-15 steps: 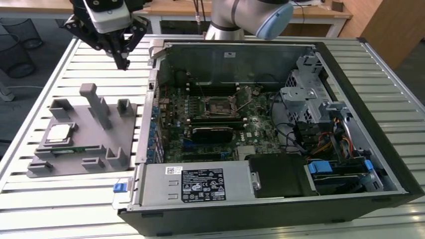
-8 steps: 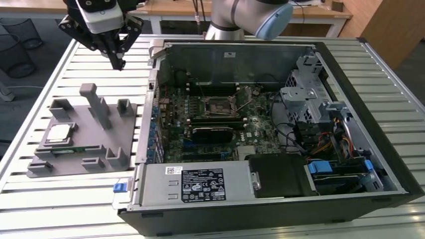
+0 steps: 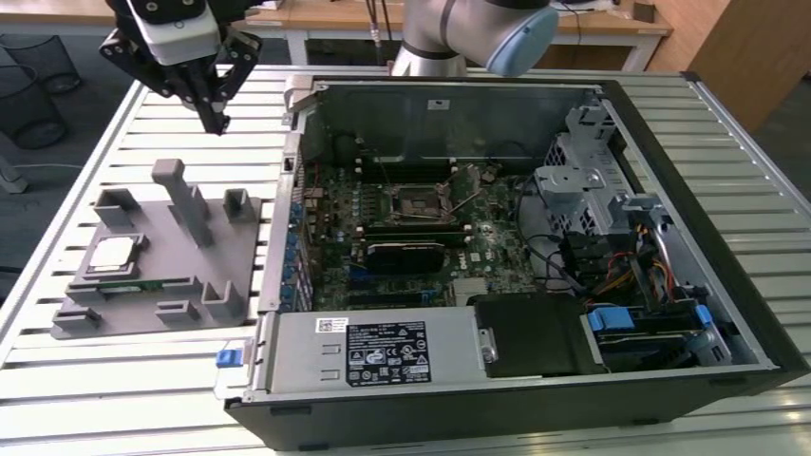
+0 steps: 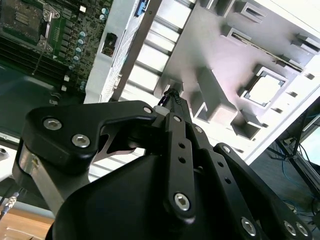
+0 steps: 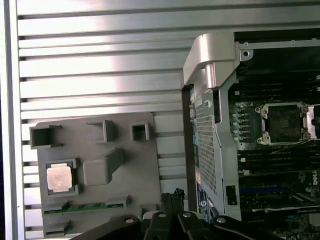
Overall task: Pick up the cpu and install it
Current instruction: 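Reach for the cpu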
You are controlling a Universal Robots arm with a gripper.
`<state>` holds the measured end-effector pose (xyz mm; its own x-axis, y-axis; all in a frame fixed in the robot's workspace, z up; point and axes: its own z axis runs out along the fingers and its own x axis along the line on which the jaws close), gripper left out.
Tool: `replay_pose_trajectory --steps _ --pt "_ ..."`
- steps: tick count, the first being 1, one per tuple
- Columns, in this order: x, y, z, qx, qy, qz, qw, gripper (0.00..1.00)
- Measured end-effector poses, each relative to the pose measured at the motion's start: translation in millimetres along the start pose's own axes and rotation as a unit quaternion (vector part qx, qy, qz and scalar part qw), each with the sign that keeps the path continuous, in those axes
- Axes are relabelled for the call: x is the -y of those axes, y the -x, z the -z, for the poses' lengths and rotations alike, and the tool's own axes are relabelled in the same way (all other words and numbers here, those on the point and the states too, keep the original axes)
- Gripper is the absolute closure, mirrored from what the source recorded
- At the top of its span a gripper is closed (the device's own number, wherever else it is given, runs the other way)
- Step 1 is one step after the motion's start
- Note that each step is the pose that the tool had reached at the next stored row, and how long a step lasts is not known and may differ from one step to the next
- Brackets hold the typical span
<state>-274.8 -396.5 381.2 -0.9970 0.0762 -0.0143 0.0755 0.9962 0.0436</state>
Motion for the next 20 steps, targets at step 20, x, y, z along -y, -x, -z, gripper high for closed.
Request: replay_pose_trajectory --steps 20 --pt "1.9 -24.3 -1.2 -0.0002 0.0000 0.000 1.0000 0.89"
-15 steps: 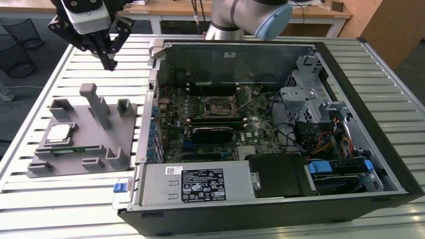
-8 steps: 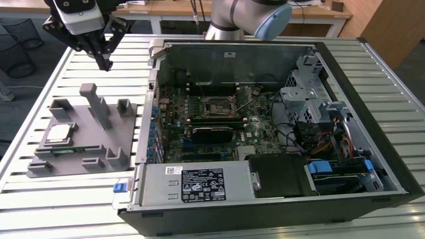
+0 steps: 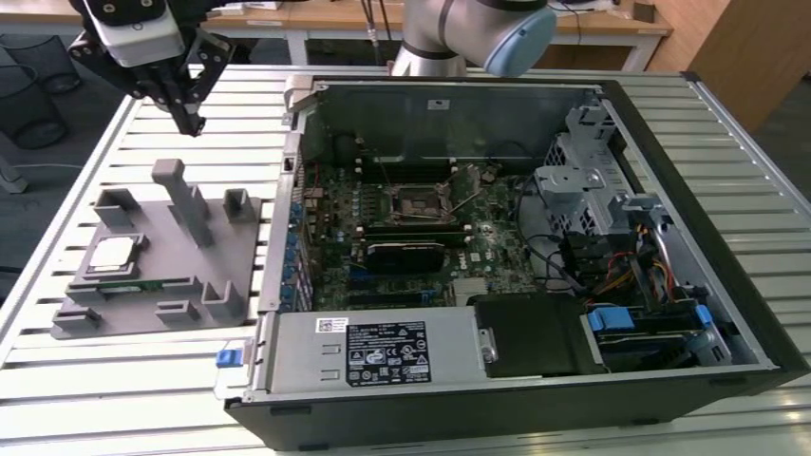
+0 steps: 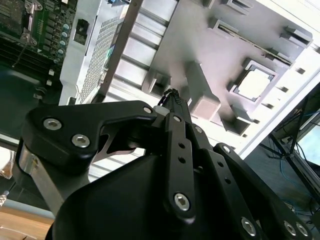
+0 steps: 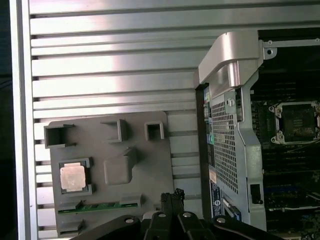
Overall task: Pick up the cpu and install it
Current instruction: 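Reach for the cpu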
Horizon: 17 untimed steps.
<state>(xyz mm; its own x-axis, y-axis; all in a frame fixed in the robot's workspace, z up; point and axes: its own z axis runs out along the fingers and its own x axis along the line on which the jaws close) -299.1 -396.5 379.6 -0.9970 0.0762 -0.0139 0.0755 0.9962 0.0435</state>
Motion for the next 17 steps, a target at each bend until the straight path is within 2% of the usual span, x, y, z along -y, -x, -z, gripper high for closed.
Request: replay_pose_trajectory --steps 17 --pt "1.7 -21.6 -1.0 -0.0002 0.0000 0.000 1.0000 0.89"
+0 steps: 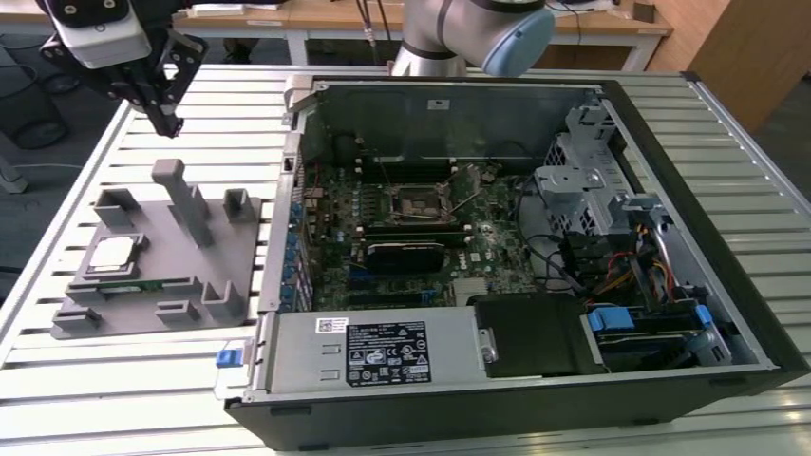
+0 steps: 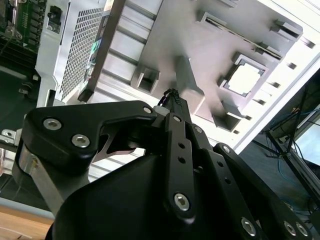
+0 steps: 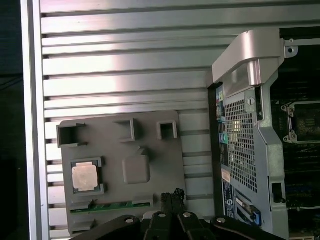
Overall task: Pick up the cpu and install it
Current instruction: 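Reach for the cpu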
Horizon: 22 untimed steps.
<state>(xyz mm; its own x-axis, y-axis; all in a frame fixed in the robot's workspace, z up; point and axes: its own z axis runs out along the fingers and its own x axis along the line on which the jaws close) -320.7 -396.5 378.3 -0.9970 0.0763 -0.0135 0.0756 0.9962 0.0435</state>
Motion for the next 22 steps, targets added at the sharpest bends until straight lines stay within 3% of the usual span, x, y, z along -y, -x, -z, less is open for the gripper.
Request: replay_pose_trajectory --steps 22 --pt "2.2 -28.6 -1.4 -0.0002 0.0000 0.000 1.0000 0.89"
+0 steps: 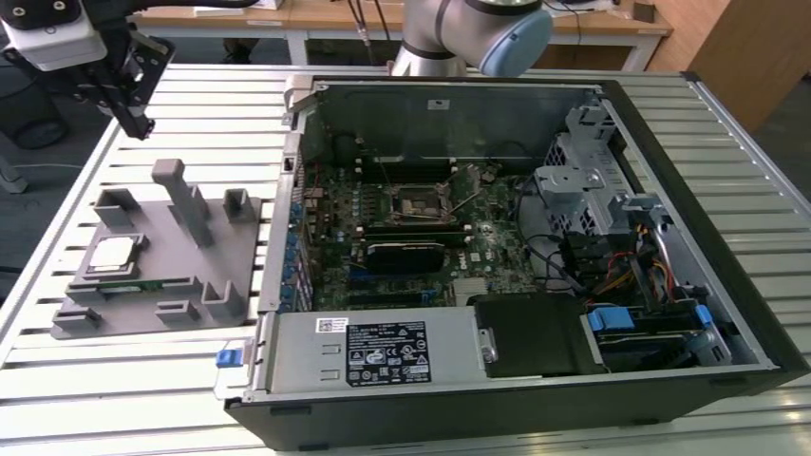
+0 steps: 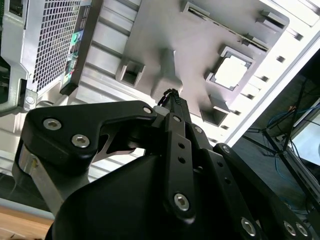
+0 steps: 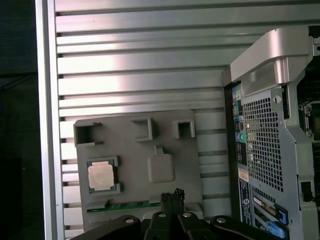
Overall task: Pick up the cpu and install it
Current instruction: 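Reach for the cpu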
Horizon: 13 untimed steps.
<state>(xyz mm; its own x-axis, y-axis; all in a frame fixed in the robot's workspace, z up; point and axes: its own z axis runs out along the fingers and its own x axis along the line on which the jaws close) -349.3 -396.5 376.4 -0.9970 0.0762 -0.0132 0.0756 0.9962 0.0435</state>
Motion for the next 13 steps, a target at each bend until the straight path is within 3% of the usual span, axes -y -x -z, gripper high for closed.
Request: replay_pose_trajectory --steps 13 --pt "1.4 -18.2 -0.9 0.0000 0.0000 0.000 1.0000 0.89"
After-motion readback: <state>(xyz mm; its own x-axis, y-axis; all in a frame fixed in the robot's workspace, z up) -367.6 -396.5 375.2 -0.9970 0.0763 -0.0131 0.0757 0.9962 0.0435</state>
